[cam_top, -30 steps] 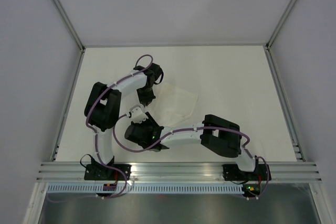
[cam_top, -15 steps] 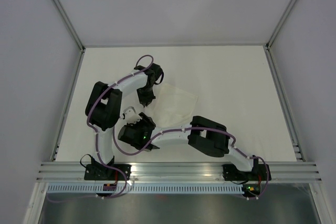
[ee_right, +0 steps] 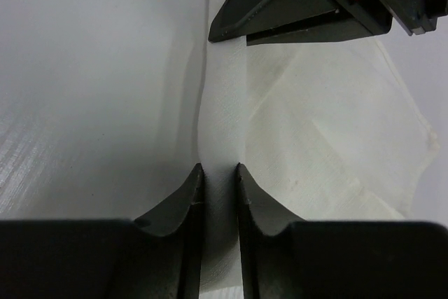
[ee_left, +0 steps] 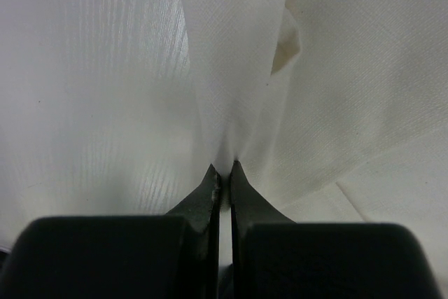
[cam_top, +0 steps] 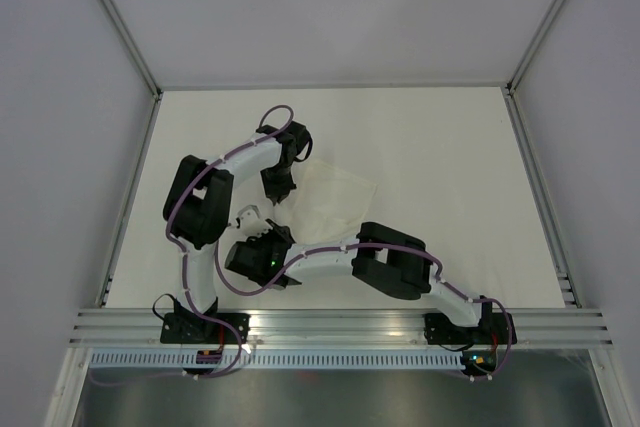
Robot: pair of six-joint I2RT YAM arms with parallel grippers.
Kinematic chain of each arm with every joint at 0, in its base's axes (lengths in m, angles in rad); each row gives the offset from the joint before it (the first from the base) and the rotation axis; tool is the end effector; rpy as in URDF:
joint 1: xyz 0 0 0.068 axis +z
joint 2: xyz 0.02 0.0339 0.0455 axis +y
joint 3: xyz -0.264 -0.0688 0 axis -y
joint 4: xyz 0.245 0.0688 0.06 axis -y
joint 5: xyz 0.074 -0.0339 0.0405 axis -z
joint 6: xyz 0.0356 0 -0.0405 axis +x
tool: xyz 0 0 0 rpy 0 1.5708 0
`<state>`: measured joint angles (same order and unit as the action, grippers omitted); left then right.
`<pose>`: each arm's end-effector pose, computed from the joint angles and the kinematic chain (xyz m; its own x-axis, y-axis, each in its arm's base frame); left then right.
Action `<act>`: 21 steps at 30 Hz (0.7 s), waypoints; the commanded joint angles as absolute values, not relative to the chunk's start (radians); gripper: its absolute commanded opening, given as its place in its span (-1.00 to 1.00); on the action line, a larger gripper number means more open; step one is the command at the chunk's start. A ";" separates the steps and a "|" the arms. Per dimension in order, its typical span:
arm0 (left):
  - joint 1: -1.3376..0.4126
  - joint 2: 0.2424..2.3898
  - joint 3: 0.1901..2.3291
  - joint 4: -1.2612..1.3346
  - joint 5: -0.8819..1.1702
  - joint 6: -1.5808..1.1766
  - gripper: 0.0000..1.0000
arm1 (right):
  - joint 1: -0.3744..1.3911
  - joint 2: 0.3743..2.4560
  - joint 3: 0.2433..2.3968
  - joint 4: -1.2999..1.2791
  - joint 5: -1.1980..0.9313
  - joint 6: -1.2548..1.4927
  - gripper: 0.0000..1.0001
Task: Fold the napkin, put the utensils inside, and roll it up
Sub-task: Roll the napkin at the center of the board.
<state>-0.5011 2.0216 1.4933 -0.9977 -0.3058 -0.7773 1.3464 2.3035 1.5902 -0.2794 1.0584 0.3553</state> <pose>0.3399 -0.1740 0.1716 -0.9375 -0.2491 -0.2429 -0.2964 0.9374 0.1830 0.1351 0.4524 0.1182 -0.3041 -0.5660 -0.7662 -0.2839 0.8216 -0.4943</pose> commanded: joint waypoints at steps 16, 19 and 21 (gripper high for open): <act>-0.447 1.967 1.640 -0.967 -0.183 -0.709 0.07 | 1.223 1.988 1.040 0.154 0.628 0.575 -0.94; -0.408 1.953 1.654 -0.945 -0.135 -0.709 0.14 | 1.171 1.950 0.973 0.219 0.496 0.600 -0.95; -0.387 1.928 1.649 -0.920 -0.091 -0.707 0.20 | 1.146 1.936 0.945 0.236 0.422 0.610 -0.96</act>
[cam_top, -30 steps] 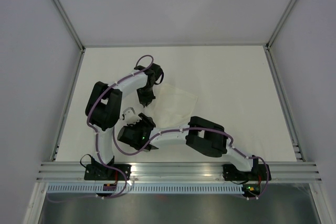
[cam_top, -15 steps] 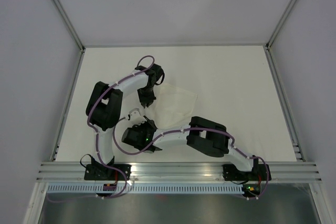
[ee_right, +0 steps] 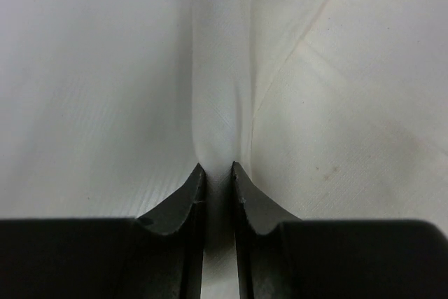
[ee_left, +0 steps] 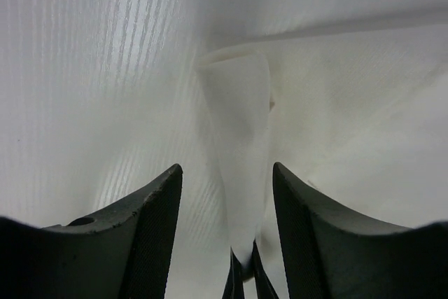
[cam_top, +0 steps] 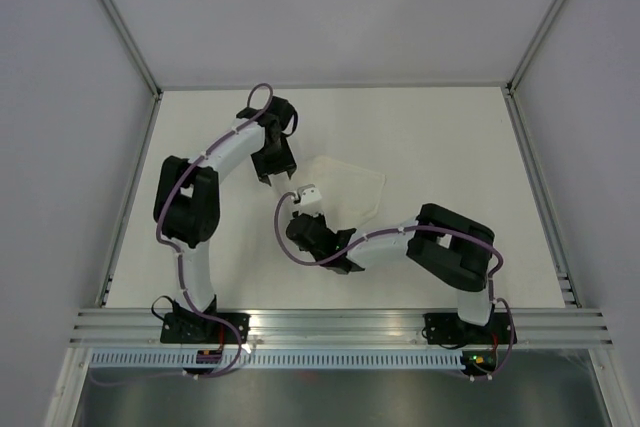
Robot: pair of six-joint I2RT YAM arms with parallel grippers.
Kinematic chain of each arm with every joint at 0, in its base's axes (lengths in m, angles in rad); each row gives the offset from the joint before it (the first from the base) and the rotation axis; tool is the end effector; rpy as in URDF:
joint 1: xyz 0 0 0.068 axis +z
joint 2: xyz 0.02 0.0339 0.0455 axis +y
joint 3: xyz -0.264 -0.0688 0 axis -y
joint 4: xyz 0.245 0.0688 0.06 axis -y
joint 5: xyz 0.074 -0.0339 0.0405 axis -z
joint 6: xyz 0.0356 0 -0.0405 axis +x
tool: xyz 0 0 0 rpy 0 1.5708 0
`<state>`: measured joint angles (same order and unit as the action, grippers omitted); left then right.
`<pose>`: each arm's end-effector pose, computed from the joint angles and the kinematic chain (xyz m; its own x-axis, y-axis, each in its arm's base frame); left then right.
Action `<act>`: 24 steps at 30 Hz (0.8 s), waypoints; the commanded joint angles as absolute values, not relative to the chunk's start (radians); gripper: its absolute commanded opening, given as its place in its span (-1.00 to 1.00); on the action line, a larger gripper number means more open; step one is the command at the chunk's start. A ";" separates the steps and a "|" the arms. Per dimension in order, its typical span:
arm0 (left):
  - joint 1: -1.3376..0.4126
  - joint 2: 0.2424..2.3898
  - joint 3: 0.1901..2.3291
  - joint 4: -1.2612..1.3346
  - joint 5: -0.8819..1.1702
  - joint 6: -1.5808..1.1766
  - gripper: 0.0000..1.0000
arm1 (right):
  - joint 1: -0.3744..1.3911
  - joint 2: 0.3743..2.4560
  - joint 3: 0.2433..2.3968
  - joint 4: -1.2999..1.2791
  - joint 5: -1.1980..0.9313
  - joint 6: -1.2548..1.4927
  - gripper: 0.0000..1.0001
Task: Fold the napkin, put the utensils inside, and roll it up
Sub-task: Roll the napkin at the center of the board.
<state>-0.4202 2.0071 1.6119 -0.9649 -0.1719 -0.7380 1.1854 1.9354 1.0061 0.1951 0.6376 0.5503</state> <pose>0.3710 -0.1591 0.2072 -0.9090 -0.3199 -0.2673 -0.3275 0.9447 -0.0170 0.1644 0.3488 0.1310 -0.5172 -0.1571 -0.8413 -0.3614 0.9312 0.0483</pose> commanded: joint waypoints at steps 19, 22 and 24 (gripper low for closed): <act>-0.262 1.546 0.924 -0.186 0.235 -0.871 0.16 | 0.873 2.003 0.635 0.751 -0.179 0.920 -0.99; -0.258 1.537 0.829 -0.057 0.262 -0.884 0.15 | 0.839 2.043 0.603 0.830 -0.239 0.977 -0.99; -0.256 1.536 0.783 0.020 0.285 -0.893 0.15 | 0.816 2.075 0.585 0.882 -0.282 1.017 -0.99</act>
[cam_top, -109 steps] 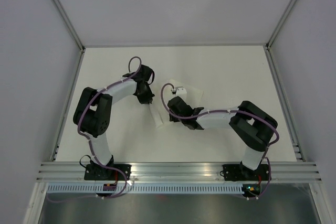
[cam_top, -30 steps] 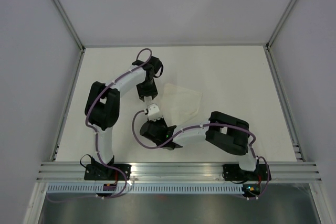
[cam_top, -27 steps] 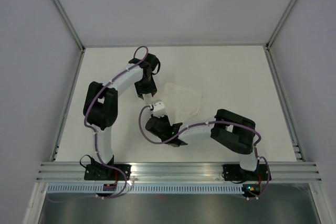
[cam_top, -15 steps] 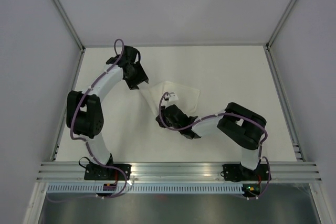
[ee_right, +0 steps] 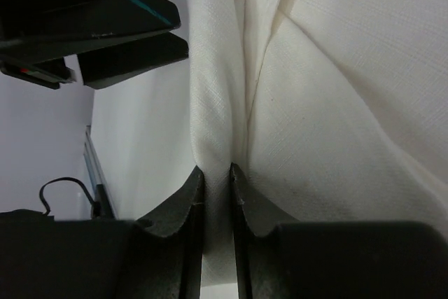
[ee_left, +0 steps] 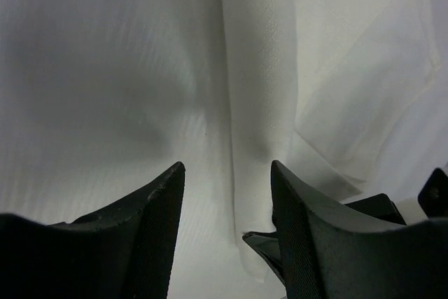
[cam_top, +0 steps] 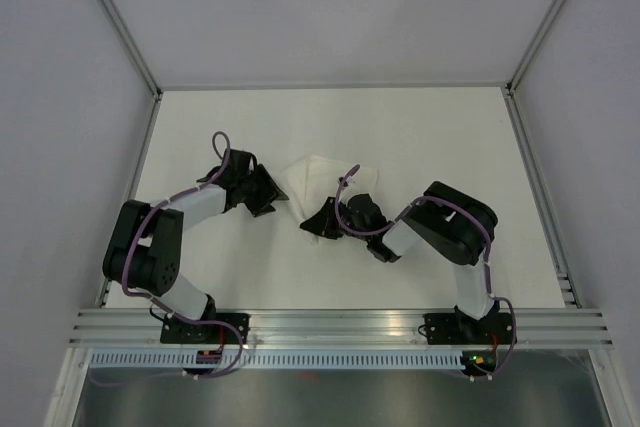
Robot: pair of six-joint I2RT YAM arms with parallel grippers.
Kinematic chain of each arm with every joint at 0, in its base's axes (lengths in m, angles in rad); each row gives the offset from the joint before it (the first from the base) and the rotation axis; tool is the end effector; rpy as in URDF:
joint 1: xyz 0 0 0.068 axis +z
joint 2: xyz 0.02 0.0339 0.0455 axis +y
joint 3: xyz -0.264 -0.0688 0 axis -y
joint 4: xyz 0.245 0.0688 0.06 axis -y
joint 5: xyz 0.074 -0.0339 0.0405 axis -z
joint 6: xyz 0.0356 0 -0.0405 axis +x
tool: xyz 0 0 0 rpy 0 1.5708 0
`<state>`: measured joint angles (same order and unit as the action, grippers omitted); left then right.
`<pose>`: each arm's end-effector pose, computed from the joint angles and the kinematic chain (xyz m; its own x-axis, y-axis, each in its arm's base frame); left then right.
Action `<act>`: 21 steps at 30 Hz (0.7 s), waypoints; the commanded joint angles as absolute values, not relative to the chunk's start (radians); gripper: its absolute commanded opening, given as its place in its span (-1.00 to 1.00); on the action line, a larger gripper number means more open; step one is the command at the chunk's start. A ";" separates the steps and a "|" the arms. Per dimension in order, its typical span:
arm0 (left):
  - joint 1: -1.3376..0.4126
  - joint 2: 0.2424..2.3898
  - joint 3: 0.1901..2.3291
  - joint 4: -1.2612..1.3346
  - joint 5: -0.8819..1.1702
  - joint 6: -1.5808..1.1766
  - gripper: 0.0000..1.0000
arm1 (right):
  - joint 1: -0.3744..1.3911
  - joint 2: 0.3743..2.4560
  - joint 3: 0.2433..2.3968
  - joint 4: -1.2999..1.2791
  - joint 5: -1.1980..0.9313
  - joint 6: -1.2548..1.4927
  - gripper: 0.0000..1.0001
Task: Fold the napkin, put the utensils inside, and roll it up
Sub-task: Roll the napkin at the center of the board.
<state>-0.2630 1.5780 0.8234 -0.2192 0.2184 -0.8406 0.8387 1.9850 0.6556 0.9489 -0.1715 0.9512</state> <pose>0.2902 -0.0861 0.1634 -0.8094 -0.5353 -0.2415 -0.3472 0.7679 -0.5384 0.2257 0.2602 0.0911 -0.8270 0.2798 -0.4876 -0.2850 0.5389 0.7927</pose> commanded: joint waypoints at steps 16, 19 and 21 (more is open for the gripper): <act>-0.255 1.644 0.647 0.336 0.377 -0.936 0.06 | 0.718 2.250 0.552 1.130 -0.466 1.209 -0.99; -0.253 1.635 0.632 0.344 0.377 -0.925 0.06 | 0.710 2.289 0.552 1.163 -0.482 1.230 -0.99; -0.250 1.626 0.621 0.356 0.380 -0.925 0.06 | 0.704 2.301 0.549 1.189 -0.489 1.255 -0.99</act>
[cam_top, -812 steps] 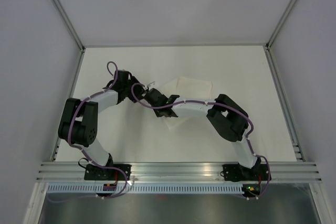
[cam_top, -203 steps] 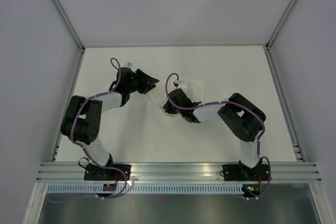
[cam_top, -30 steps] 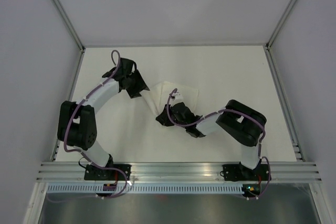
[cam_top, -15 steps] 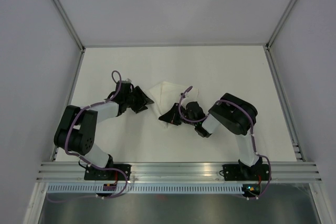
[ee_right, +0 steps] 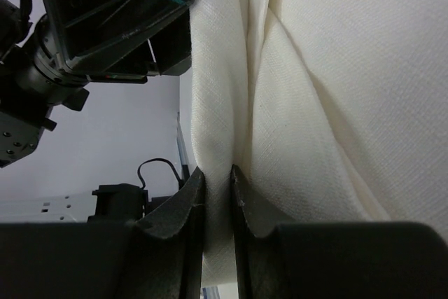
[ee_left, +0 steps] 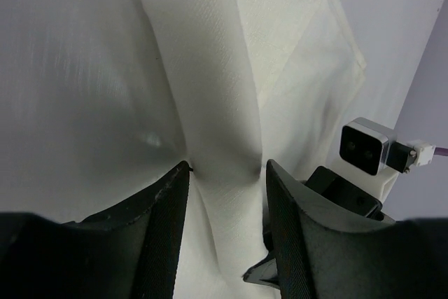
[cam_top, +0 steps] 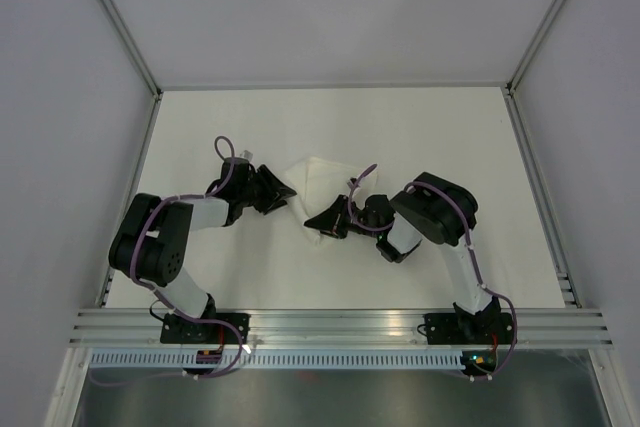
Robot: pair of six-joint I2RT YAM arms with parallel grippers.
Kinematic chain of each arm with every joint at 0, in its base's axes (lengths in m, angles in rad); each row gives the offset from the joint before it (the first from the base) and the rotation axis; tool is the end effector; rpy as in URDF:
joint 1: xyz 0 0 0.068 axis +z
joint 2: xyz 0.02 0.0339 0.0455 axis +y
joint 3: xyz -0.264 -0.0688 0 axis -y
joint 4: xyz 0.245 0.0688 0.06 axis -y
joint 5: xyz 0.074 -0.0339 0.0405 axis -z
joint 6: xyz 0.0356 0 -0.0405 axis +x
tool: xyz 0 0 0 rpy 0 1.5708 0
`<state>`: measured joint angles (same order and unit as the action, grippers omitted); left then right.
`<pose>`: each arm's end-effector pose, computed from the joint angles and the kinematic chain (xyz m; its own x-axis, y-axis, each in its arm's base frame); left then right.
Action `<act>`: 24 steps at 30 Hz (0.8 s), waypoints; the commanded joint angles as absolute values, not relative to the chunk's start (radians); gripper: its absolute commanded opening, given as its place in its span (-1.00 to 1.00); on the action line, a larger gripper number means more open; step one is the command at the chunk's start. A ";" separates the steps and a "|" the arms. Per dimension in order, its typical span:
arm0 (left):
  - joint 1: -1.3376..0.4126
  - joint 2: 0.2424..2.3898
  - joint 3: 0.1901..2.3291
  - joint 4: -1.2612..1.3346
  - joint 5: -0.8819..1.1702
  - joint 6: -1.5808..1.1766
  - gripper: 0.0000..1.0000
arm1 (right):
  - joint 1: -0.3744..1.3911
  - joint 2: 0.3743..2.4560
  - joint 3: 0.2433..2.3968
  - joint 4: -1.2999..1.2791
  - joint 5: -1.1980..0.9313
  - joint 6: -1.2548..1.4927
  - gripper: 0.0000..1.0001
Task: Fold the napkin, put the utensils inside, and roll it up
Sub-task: Roll the napkin at the center of the board.
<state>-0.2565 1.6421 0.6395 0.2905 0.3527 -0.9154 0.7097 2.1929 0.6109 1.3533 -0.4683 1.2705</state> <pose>0.2895 -0.0886 0.1324 -0.7745 -0.5660 -0.2824 -0.2018 0.6442 -0.7377 0.2430 0.2299 0.0584 -0.9249 0.3293 -0.1903 -0.1064 0.2566 0.9606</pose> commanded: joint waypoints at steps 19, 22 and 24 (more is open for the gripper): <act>-0.256 1.692 0.584 0.336 0.333 -0.940 0.01 | 0.673 2.253 0.591 0.822 -0.423 1.213 -0.99; -0.261 1.701 0.601 0.310 0.328 -0.942 -0.05 | 0.672 2.249 0.598 0.776 -0.413 1.210 -0.99; -0.267 1.715 0.632 0.252 0.315 -0.937 -0.12 | 0.670 2.243 0.606 0.735 -0.400 1.198 -0.99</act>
<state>-0.2573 1.6711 0.6052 0.3489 0.3607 -0.9394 0.6910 2.1487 0.6586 1.1332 -0.4961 1.2984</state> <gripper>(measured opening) 0.454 0.235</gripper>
